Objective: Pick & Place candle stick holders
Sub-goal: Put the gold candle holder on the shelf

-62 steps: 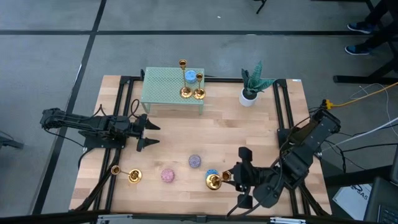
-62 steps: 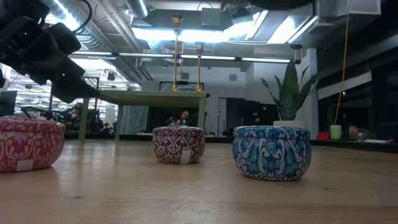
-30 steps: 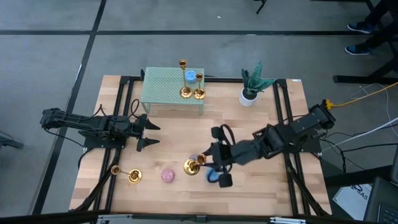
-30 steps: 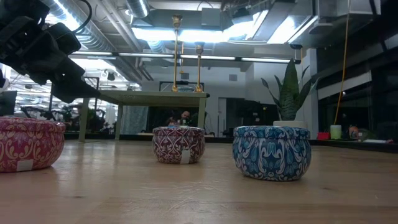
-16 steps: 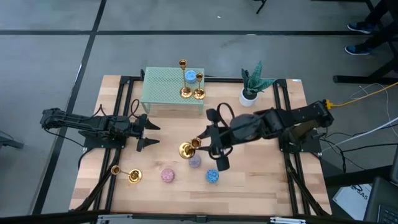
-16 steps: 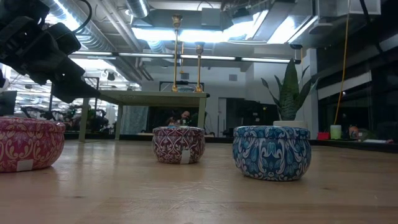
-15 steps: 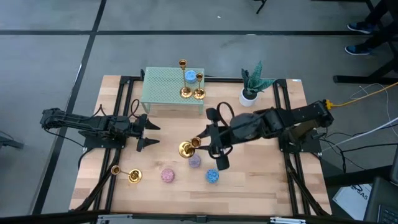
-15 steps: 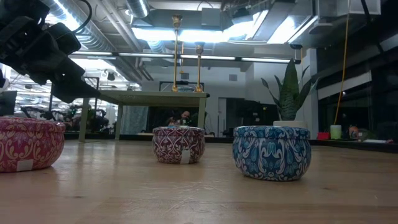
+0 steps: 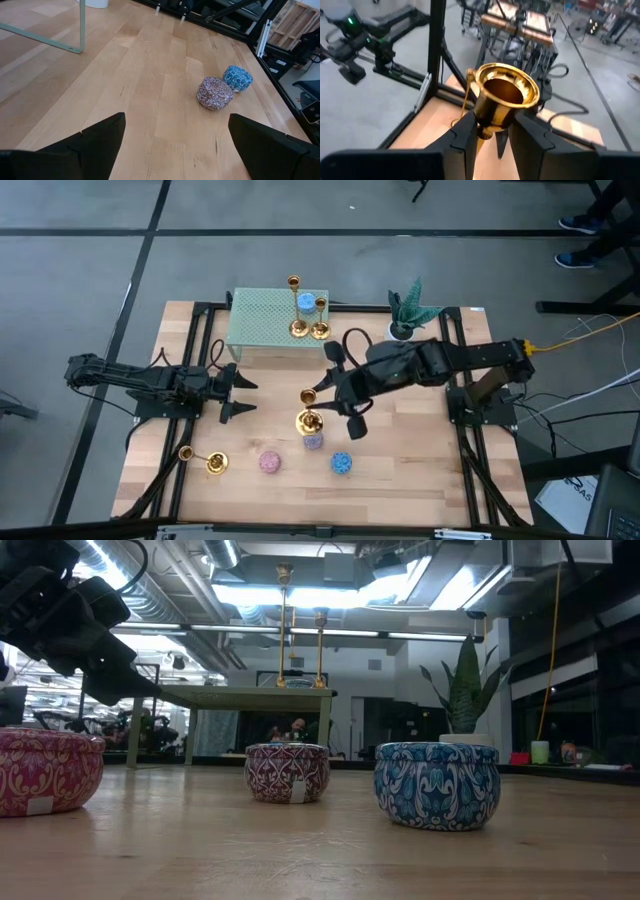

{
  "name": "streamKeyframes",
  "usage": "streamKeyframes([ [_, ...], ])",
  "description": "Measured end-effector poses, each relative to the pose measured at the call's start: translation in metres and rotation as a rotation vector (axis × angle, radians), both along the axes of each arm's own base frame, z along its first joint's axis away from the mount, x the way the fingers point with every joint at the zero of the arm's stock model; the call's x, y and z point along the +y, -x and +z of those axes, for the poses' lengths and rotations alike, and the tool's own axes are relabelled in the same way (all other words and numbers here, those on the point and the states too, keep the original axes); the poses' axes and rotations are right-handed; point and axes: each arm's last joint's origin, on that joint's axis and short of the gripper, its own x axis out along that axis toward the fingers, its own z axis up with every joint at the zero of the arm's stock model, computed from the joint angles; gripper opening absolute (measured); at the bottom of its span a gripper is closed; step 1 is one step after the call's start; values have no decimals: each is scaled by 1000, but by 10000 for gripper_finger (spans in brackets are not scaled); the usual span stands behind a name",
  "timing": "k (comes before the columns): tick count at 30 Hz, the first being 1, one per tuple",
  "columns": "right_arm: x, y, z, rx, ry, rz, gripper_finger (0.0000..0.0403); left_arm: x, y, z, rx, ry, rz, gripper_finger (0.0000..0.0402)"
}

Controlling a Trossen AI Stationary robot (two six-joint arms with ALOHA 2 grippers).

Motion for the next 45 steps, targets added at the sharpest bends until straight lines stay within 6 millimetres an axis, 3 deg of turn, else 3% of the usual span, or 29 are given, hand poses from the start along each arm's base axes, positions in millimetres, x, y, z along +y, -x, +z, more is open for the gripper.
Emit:
streamKeyframes([
  [11, -30, -7, 2, -36, 37, 29, 82, 0, 0, 0, 0, 0, 0, 354],
  [18, -60, -13, 8, -92, 23, -30, 8, 0, 0, 0, 0, 0, 0, 353],
  [24, -81, -18, 7, -93, -63, -80, 8, 0, 0, 0, 0, 0, 0, 353],
  [39, -90, -17, 0, -1, -148, -159, 11, 0, 0, 0, 0, 0, 0, 354],
  [45, -90, -13, -12, 127, -138, -168, 29, 0, 0, 0, 0, 0, 0, 352],
])
